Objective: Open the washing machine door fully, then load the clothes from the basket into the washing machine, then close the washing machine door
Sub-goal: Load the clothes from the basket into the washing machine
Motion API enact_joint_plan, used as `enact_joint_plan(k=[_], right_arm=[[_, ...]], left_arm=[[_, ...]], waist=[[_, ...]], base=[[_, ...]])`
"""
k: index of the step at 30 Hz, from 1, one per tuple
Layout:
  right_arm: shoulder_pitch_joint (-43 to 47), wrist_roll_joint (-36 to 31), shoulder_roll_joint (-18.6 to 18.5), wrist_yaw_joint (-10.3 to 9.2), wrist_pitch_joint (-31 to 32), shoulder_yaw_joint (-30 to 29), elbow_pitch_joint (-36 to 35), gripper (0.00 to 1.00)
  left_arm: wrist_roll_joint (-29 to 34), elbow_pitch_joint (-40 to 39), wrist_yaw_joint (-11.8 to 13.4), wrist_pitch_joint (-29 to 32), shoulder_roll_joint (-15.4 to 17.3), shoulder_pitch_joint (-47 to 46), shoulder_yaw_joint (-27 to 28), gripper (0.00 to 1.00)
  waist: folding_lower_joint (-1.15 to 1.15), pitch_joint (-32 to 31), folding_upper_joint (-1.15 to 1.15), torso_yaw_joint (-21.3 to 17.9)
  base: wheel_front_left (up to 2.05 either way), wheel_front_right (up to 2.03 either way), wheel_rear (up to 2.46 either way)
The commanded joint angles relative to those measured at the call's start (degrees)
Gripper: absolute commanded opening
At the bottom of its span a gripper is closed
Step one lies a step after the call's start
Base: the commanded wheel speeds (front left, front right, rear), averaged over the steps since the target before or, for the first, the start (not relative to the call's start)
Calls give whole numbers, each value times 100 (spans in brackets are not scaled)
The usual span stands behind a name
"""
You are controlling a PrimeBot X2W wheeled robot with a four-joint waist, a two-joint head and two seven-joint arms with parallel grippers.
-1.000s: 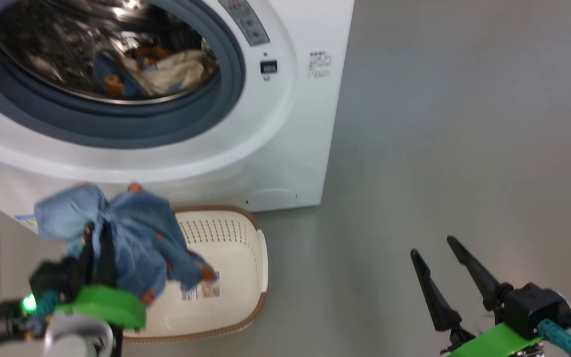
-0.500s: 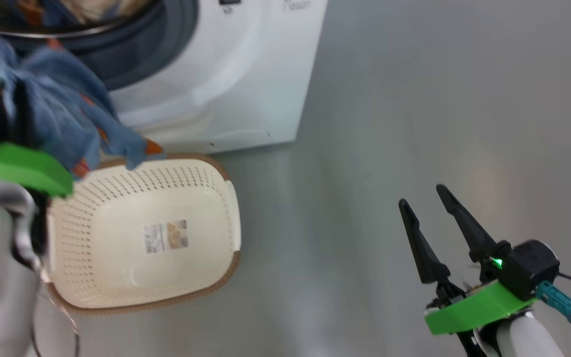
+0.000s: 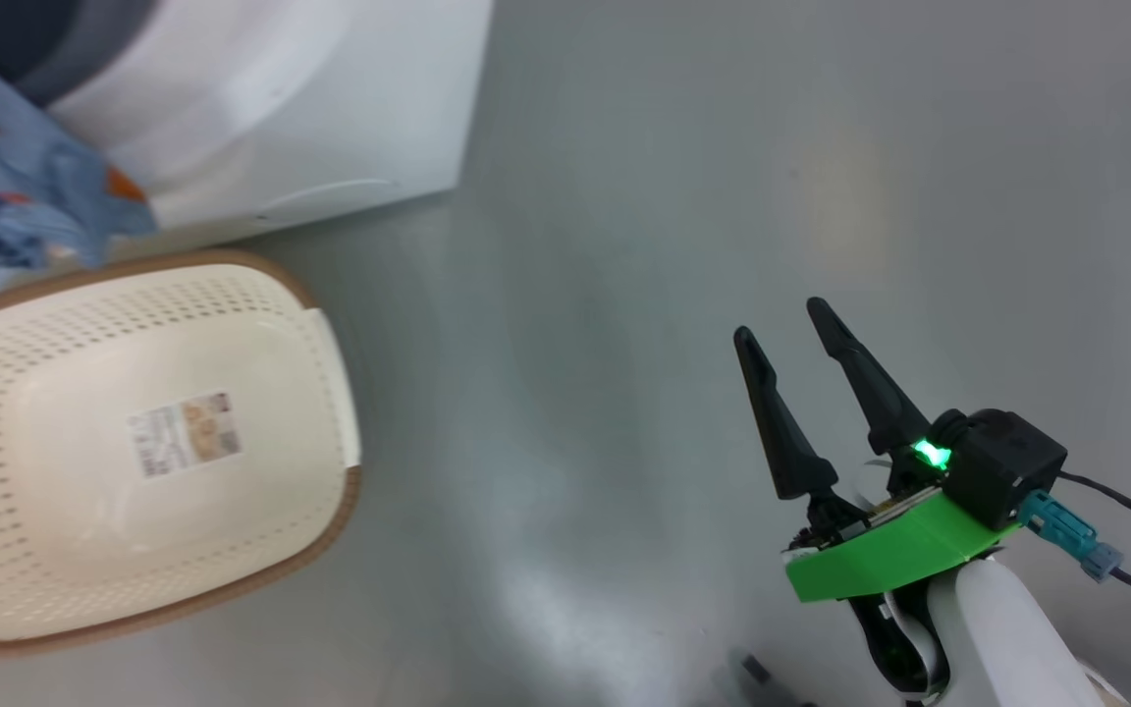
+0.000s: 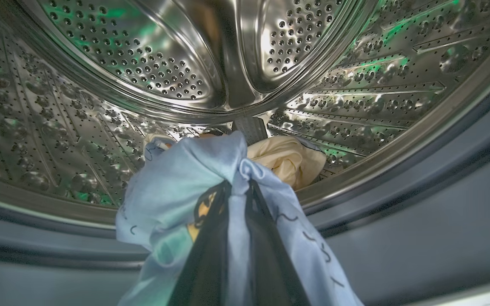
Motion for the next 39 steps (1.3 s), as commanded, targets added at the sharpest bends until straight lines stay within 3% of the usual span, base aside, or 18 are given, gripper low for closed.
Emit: enact_joint_plan(k=[1,10,21,28,39], right_arm=[[-18,77,63,9,-67,187,-110,100],[-120,234,139,9,-68,331,-72,100],[-171,336,163,9,-68,474,-50,100],[-182,371,165,9,-68,504,-52,100],[-292,382,166,9,-69,524,-59,100]], left_arm=[[37,-176,-7,165,503,-371,191,0],[476,-288,165,177,1159,-1219,227,0],[1212,14,360,-1324,1547,-2466,106,0],[1393,414,403,-1810,1491,-2882,-51,0],[947,1352,195,-1264,1269,-2639,-40,0]], waist=[[0,458,0,-504],[0,665,0,-864],[0,836,0,-1039],[0,923,0,-981],[0,999,0,-897]], base=[[0,0,0],[0,0,0],[0,0,0],[0,0,0],[0,0,0]])
